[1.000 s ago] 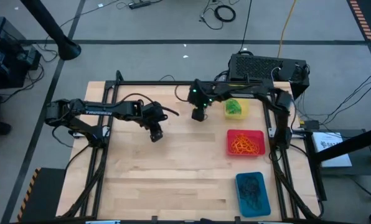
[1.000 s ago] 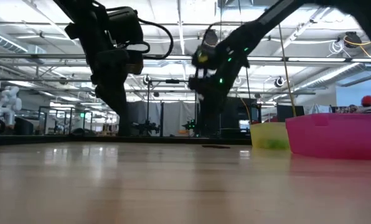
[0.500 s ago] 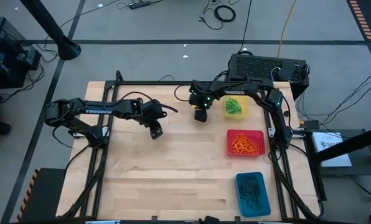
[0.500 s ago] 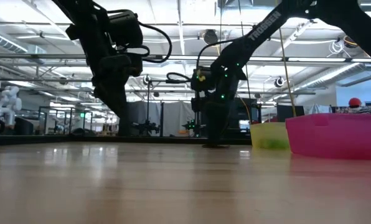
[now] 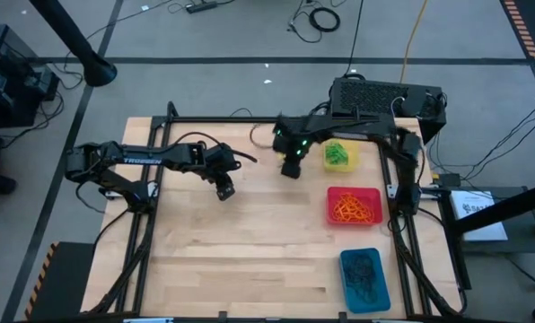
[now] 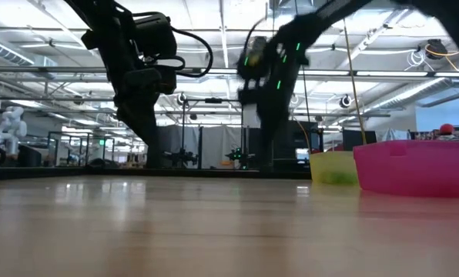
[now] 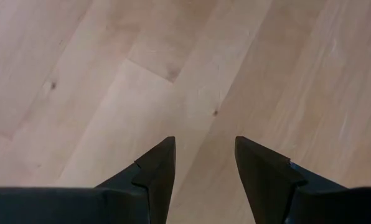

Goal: Sort rubber bands into baskets
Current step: Put the violet rubber band into the blue bin

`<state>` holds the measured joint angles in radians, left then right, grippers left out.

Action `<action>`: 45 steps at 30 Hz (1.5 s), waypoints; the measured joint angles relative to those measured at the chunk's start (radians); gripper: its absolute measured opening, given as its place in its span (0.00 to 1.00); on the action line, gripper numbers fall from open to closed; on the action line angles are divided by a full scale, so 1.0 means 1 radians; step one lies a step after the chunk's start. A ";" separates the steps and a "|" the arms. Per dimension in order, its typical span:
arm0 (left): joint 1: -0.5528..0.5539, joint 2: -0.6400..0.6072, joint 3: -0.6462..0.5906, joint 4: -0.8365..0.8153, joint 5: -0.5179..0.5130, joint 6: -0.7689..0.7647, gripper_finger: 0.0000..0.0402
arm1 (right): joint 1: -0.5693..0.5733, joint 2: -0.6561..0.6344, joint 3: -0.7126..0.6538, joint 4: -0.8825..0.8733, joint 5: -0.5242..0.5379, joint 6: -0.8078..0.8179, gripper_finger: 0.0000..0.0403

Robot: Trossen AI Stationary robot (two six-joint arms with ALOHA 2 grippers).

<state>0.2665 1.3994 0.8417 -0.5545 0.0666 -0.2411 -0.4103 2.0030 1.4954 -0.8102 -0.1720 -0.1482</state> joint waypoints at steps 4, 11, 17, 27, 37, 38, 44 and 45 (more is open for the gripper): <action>-0.007 0.000 0.000 0.002 0.000 0.012 0.43 | 0.001 -0.122 0.060 -0.135 -0.005 0.029 0.00; -0.059 0.000 0.000 0.035 0.003 0.012 0.43 | 0.047 -0.363 0.071 -0.495 -0.224 0.161 0.00; -0.122 0.000 0.000 0.132 0.007 0.011 0.43 | 0.221 -0.563 -0.028 -0.564 -0.220 0.425 0.00; -0.194 0.000 0.000 0.352 0.001 0.010 0.43 | 0.526 -0.736 -0.243 -0.391 -0.209 0.846 0.00; -0.251 0.000 0.000 0.378 -0.005 -0.017 0.43 | 0.668 -0.734 -0.281 -0.355 -0.310 1.000 0.00; -0.258 0.000 0.000 0.378 -0.005 -0.026 0.43 | 0.678 -0.736 -0.281 -0.349 -0.310 1.023 0.00; -0.293 0.000 0.000 0.340 -0.034 -0.091 0.43 | 0.777 -0.740 -0.281 -0.306 -0.299 1.112 0.00; -0.301 0.001 0.000 0.330 -0.045 -0.108 0.43 | 0.795 -0.740 -0.281 -0.308 -0.292 1.125 0.00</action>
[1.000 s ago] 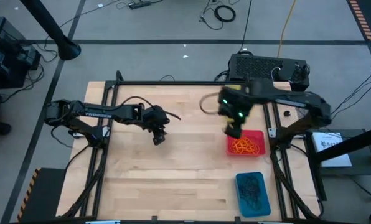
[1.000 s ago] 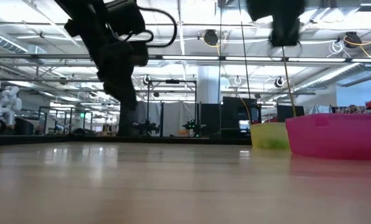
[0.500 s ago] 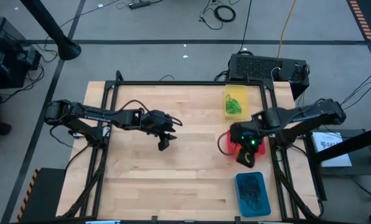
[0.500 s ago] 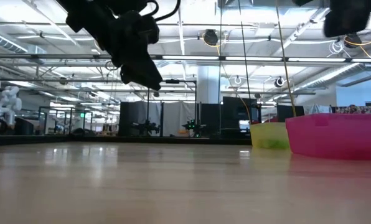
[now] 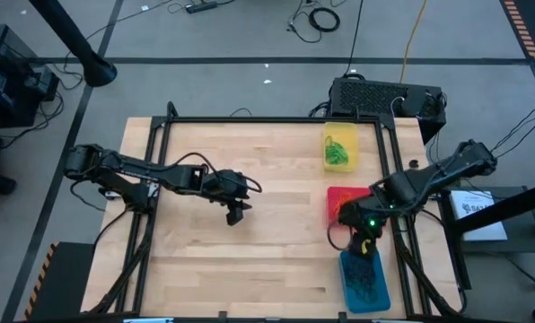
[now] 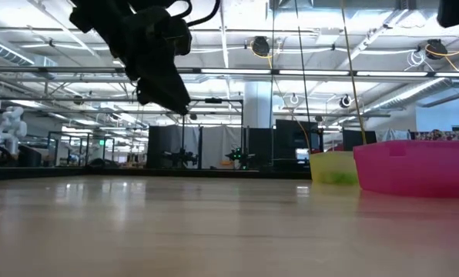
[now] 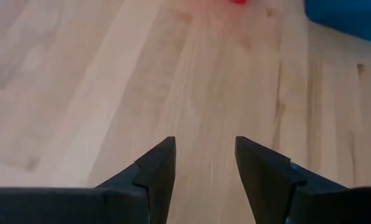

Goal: Sort rubber bands into baskets
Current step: Put the violet rubber band into the blue bin

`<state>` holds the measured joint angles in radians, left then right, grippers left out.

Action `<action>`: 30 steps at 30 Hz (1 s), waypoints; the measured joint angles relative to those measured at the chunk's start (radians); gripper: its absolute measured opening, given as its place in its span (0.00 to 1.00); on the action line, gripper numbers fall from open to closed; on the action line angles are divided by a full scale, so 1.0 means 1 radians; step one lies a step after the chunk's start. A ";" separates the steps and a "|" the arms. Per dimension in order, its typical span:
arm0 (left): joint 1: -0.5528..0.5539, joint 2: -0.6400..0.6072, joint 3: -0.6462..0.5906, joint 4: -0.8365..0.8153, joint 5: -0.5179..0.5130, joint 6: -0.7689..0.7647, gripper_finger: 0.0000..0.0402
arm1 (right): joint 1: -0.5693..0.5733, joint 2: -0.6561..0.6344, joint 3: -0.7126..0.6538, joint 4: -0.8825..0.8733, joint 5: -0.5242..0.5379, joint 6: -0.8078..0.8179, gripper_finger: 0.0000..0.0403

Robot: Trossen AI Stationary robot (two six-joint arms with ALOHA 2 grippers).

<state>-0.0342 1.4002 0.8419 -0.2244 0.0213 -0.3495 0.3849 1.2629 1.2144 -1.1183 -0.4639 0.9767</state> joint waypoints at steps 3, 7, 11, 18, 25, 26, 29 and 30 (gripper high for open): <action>-0.025 0.000 0.000 -0.026 -0.017 -0.050 0.43 | 0.058 0.000 0.000 -0.006 0.070 0.016 0.00; -0.057 0.000 0.000 -0.039 -0.026 -0.156 0.43 | 0.137 0.000 0.000 -0.023 0.191 0.035 0.00; -0.091 0.000 0.000 -0.040 -0.026 -0.249 0.43 | 0.234 0.015 -0.003 0.002 0.227 0.157 0.00; -0.150 0.000 0.000 -0.043 -0.089 -0.274 0.43 | 0.396 0.066 -0.058 0.097 0.240 0.392 0.00; -0.146 0.000 0.000 -0.047 -0.209 -0.128 0.43 | 0.452 0.141 -0.066 0.157 0.364 0.535 0.00; -0.139 0.000 0.000 -0.047 -0.216 -0.100 0.43 | 0.456 0.151 -0.066 0.176 0.365 0.542 0.00; -0.115 0.000 0.000 -0.047 -0.217 -0.023 0.43 | 0.469 0.182 -0.066 0.216 0.360 0.582 0.00; -0.106 0.000 0.000 -0.047 -0.216 0.001 0.43 | 0.473 0.194 -0.066 0.228 0.358 0.602 0.00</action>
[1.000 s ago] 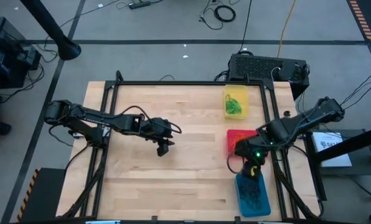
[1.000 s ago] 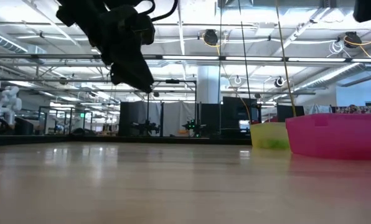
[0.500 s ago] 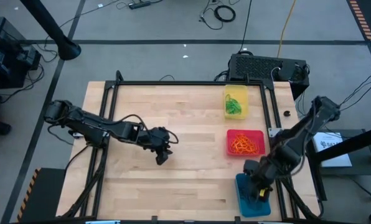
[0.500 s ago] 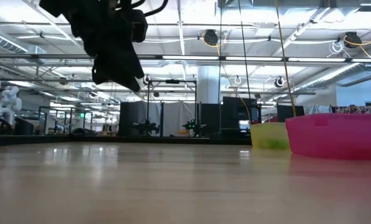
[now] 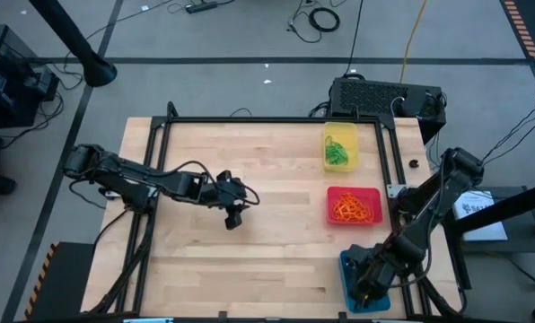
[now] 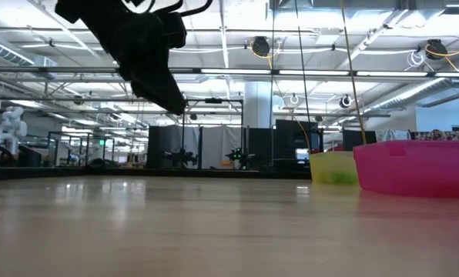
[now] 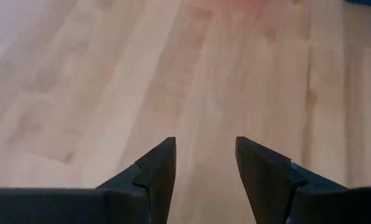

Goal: Sort rubber bands into baskets
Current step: Put the violet rubber band into the blue bin, then return to Home Position

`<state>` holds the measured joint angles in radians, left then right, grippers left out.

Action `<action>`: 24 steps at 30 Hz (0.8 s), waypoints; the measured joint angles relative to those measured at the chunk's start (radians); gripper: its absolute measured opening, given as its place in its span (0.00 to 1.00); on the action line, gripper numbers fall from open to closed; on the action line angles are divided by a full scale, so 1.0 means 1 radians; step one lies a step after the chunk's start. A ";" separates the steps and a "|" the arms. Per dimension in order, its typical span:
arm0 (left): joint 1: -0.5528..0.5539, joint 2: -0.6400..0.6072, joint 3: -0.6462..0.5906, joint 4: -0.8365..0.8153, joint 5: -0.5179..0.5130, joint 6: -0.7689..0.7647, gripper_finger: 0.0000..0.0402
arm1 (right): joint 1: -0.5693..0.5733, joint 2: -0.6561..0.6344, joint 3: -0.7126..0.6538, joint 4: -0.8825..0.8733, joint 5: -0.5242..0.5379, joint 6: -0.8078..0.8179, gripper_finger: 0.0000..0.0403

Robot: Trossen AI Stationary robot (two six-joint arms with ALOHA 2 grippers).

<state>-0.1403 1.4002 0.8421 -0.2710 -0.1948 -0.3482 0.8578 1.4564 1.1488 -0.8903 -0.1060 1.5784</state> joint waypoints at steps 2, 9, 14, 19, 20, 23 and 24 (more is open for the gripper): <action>0.016 0.000 0.000 0.000 0.003 0.050 0.43 | 0.007 0.018 0.000 0.020 -0.030 0.031 0.01; 0.084 0.000 0.000 0.041 0.123 0.209 0.43 | 0.008 0.028 0.000 0.016 -0.078 0.161 0.14; 0.128 0.000 0.000 0.118 0.235 0.287 0.43 | 0.005 0.026 0.000 -0.019 -0.075 0.200 0.27; 0.164 -0.021 0.039 0.150 0.322 0.306 0.43 | -0.028 0.026 0.000 -0.009 -0.073 0.229 0.34; 0.168 -0.036 0.053 0.154 0.331 0.307 0.43 | -0.041 0.026 0.000 0.012 -0.069 0.234 0.34; 0.174 -0.087 0.088 0.161 0.344 0.339 0.43 | -0.089 0.025 0.000 0.093 0.012 0.225 0.34; 0.174 -0.106 0.100 0.163 0.343 0.356 0.43 | -0.109 0.025 0.000 0.127 0.064 0.210 0.34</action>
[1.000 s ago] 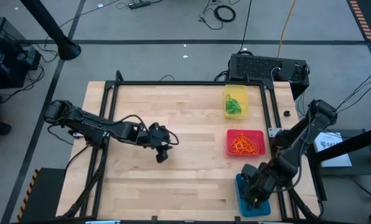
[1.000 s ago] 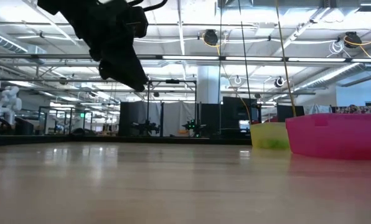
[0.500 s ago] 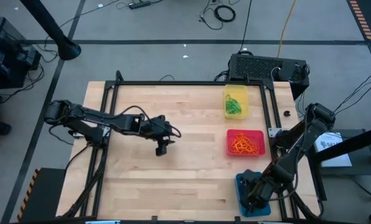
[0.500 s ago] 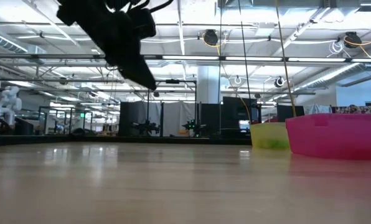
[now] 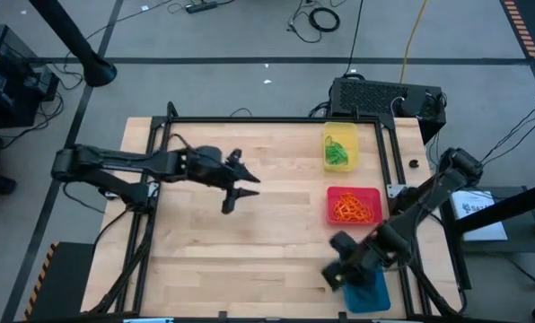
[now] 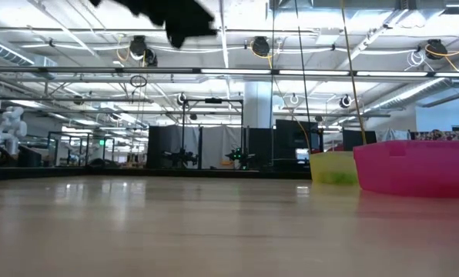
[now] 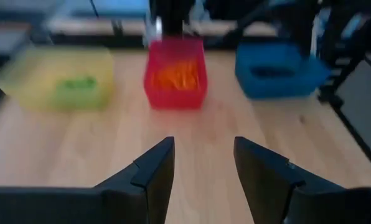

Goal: Sort rubber bands into baskets
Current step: Return to Home Position

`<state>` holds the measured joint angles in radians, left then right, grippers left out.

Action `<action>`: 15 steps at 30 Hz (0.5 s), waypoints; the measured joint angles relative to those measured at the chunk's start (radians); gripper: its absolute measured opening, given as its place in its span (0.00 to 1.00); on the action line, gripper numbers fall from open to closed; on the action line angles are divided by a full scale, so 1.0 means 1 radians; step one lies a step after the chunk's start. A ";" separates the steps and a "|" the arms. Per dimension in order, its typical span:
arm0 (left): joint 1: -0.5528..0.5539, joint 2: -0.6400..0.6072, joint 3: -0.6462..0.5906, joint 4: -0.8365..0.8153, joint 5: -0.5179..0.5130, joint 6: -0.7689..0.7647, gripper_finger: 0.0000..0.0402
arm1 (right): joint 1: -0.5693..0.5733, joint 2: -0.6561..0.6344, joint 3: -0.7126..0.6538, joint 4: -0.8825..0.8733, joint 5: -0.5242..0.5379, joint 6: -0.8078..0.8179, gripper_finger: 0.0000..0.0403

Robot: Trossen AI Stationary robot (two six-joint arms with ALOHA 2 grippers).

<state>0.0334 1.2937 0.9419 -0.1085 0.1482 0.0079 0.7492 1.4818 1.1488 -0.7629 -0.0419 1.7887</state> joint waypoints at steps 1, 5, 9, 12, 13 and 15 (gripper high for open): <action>0.000 -0.020 0.010 -0.002 -0.010 0.014 0.43 | -0.021 0.000 0.000 0.032 0.056 -0.027 0.34; 0.000 -0.100 0.033 -0.002 -0.055 0.024 0.43 | -0.130 -0.001 0.000 0.201 0.216 -0.296 0.34; 0.000 -0.194 0.033 -0.011 -0.063 -0.060 0.43 | -0.270 -0.021 0.000 0.341 0.270 -0.623 0.34; -0.001 -0.269 0.033 -0.027 -0.063 -0.078 0.43 | -0.377 -0.055 0.001 0.415 0.259 -0.850 0.35; -0.001 -0.288 0.033 -0.031 -0.064 -0.078 0.43 | -0.411 -0.070 0.001 0.438 0.247 -0.923 0.35; -0.001 -0.330 0.033 -0.045 -0.079 -0.087 0.43 | -0.472 -0.110 0.001 0.459 0.226 -1.052 0.35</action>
<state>0.0322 0.9641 0.9752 -0.1538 0.0690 -0.0794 0.2774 1.3723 1.1496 -0.3042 0.1841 0.7369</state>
